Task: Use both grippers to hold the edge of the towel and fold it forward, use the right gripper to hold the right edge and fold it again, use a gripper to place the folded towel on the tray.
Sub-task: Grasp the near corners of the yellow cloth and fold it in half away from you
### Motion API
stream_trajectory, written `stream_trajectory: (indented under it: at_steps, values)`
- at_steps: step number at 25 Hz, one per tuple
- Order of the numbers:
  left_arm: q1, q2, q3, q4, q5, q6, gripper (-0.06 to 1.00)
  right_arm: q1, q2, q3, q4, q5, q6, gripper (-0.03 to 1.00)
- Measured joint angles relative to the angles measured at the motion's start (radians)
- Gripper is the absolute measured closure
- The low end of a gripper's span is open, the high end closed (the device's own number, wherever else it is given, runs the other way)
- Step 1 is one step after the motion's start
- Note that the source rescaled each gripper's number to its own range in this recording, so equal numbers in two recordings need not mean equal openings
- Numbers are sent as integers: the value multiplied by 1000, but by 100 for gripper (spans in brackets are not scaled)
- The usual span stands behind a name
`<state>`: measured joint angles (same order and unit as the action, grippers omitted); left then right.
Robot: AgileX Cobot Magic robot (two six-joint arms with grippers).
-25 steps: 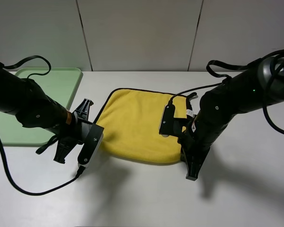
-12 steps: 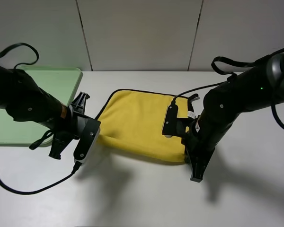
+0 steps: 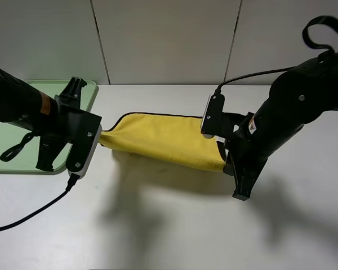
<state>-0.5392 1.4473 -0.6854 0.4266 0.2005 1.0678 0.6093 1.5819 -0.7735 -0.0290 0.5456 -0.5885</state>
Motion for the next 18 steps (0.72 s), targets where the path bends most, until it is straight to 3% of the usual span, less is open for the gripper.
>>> stream_trajectory:
  at_steps: [10, 18]
  values:
    - [-1, -159, 0, -2, 108, 0, 94, 0, -182, 0, 4, 40, 29, 97]
    - [-1, -159, 0, -4, 118, 0, 94, 0, -187, 0, 5, 25, 36, 97]
